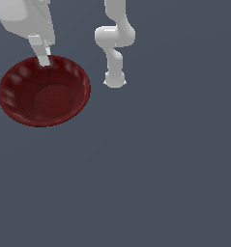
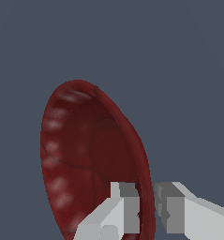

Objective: Pick up the object and move it to a goal position.

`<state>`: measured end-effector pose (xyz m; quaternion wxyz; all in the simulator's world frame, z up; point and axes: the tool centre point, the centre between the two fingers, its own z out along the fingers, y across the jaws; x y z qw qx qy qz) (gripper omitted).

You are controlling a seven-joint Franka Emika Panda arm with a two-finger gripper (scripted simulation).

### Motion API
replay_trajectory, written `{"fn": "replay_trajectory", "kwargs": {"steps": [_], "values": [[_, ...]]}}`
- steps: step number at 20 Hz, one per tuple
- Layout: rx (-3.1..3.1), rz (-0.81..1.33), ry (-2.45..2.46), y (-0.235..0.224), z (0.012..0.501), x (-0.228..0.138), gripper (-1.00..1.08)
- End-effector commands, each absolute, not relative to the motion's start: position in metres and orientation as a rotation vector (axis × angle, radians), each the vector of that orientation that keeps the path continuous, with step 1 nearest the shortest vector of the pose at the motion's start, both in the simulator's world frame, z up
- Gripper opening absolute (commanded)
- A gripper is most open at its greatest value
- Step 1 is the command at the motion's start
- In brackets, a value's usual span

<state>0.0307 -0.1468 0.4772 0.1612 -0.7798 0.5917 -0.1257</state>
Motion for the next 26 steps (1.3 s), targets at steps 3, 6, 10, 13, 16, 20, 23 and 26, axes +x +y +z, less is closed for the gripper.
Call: {"fn": "replay_trajectory", "kwargs": {"steps": [3, 6, 10, 13, 16, 20, 23, 26], "values": [[-2.225, -0.362, 1.687, -0.151, 0.487, 0.033, -1.0], [-2.224, -0.362, 1.687, -0.152, 0.489, 0.034, -1.0], [-2.226, -0.358, 1.689, -0.152, 0.487, 0.034, -1.0], [-2.226, -0.358, 1.689, -0.152, 0.491, 0.035, -1.0], [-2.226, -0.358, 1.689, -0.153, 0.497, 0.037, -1.0], [-2.226, -0.358, 1.689, -0.153, 0.508, 0.04, -1.0], [-2.226, -0.358, 1.689, -0.154, 0.513, 0.042, -1.0], [-2.226, -0.358, 1.689, -0.154, 0.515, 0.043, -1.0]]}}
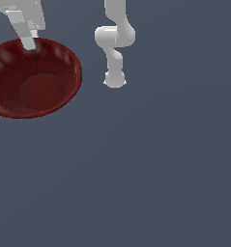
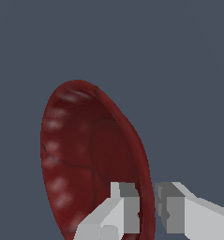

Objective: Pick up the object and move it to a goal position.

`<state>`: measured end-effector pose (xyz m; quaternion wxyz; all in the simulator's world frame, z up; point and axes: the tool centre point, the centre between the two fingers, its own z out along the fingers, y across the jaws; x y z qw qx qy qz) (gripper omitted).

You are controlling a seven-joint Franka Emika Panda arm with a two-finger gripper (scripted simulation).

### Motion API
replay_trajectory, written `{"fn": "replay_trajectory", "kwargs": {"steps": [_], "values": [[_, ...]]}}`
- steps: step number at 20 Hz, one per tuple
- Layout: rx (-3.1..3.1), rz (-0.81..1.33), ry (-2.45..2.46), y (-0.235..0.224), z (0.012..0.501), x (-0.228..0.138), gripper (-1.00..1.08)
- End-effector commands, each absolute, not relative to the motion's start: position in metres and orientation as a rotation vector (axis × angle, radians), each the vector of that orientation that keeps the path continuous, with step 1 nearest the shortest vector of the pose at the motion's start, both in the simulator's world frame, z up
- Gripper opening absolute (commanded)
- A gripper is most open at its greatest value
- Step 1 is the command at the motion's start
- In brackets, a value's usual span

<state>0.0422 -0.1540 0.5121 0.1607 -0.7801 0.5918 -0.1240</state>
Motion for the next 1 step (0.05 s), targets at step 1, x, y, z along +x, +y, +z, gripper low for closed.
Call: {"fn": "replay_trajectory", "kwargs": {"steps": [1], "values": [[-2.226, -0.358, 1.689, -0.1541, 0.5154, 0.0428, -1.0]]}}
